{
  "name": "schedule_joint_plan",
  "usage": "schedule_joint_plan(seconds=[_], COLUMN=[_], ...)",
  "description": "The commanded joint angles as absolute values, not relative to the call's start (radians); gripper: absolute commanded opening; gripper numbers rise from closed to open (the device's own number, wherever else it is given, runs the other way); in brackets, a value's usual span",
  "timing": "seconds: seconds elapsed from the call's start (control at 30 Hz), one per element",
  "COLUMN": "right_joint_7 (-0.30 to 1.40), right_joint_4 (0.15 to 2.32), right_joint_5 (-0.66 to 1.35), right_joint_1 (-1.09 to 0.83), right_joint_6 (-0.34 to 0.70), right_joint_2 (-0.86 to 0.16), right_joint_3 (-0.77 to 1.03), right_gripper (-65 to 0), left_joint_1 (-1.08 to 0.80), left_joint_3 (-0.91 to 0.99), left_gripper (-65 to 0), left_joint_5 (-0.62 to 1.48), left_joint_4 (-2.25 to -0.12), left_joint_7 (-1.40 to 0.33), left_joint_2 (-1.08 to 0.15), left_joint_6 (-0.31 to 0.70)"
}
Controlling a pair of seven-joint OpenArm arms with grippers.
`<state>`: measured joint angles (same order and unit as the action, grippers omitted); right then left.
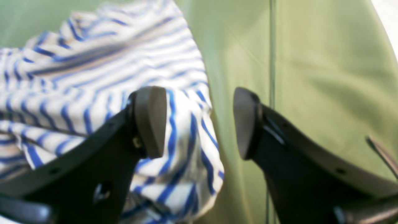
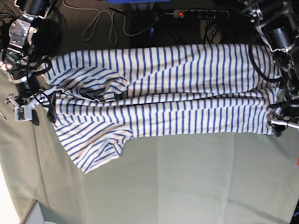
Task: Layout the t-shirt on the table in an organized manner, then fold the t-shirt properly
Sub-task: 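Lower the folded fabric and adjust the grips along the fold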
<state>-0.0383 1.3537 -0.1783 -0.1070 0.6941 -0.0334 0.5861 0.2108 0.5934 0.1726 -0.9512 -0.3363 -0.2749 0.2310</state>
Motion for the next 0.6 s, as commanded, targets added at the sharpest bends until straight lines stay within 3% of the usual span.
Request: schedule_joint_plan(seconds=[0.0, 0.2, 0.43, 0.57], right_joint_7=[-0.062, -0.062, -0.062, -0.062], right_joint_4=[1.369, 1.369, 1.369, 1.369], right_joint_5=[-0.163, -0.163, -0.163, -0.163], right_joint_1=[-0.097, -0.097, -0.104, -0.105], right_joint_6=[0.698, 0.698, 0.698, 0.698], right_joint_2=[-0.045, -0.042, -0.042, -0.042], right_joint_3=[0.59, 0.584, 0.584, 0.585], right_gripper=[-30.1, -30.1, -30.2, -30.2], left_joint_1=[0.254, 0.372, 0.414, 0.414], left_joint_3=[0.596, 0.595, 0.593, 0.456], left_gripper=[-23.5, -23.5, -23.5, -23.5], left_joint_5=[0.176, 0.176, 0.176, 0.176], left_joint_4=[-0.931, -0.73, -0.671, -0.59], left_joint_7=[-0.317, -0.315, -0.305, -0.211], left_joint_2=[-0.302, -0.332, -0.325, -0.328], left_joint_6=[0.225, 0.225, 0.225, 0.223])
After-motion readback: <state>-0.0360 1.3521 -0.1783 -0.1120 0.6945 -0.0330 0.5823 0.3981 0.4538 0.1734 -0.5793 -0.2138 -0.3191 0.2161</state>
